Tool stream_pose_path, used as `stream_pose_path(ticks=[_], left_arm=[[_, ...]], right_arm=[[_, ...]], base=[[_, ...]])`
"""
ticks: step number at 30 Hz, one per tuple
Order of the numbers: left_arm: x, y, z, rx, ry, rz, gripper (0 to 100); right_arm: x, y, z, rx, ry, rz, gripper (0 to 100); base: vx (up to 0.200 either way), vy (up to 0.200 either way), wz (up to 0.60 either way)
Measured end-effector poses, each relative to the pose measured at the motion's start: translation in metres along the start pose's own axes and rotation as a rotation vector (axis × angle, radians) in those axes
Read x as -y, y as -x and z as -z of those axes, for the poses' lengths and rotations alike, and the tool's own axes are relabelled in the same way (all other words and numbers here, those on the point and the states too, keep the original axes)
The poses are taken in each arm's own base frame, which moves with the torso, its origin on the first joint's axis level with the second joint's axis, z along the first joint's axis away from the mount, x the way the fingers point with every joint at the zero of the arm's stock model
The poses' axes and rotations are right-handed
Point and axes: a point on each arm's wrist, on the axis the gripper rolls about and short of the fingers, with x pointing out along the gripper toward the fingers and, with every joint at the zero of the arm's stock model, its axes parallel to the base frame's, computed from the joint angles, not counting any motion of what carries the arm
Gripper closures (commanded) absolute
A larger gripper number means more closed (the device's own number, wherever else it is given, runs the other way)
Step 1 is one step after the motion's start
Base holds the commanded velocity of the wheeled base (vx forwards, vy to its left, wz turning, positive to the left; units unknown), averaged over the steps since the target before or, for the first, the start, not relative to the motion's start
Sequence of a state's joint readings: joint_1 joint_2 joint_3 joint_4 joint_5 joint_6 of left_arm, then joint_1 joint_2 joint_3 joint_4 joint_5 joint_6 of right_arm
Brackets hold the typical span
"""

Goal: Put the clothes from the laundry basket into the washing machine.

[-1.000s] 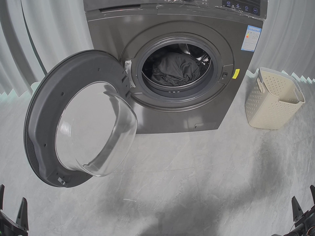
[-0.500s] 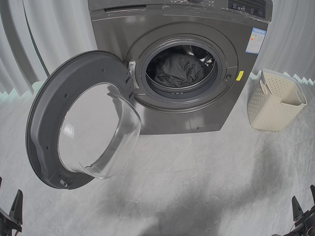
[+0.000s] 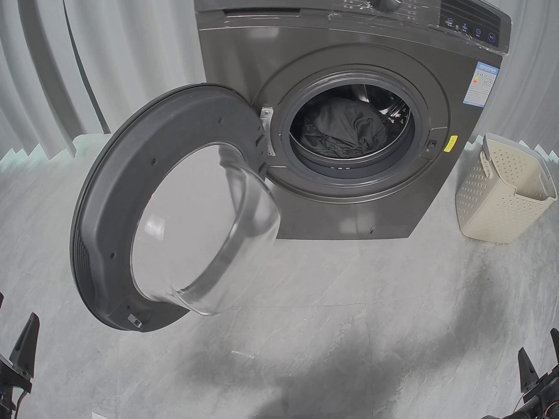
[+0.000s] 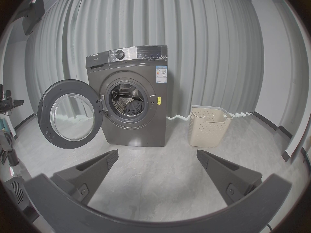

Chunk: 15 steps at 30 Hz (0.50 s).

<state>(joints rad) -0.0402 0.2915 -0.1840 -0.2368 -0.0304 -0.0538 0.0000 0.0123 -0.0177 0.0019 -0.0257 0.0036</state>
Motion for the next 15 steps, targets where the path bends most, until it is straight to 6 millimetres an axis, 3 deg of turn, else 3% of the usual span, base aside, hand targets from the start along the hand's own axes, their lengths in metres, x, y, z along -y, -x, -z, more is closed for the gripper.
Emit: stream_pose_path(ticks=[7, 15], left_arm=[[0.001, -0.036, -0.019, -0.044, -0.004, 0.033, 0], [0.004, -0.083, -0.033, -0.156, 0.012, 0.193, 0]], right_arm=[[0.0, 0.0, 0.0, -0.001, 0.001, 0.0, 0], [0.0, 0.0, 0.0, -0.001, 0.003, 0.0, 0]], base=[[0.0, 0.0, 0.0], [0.0, 0.0, 0.0]])
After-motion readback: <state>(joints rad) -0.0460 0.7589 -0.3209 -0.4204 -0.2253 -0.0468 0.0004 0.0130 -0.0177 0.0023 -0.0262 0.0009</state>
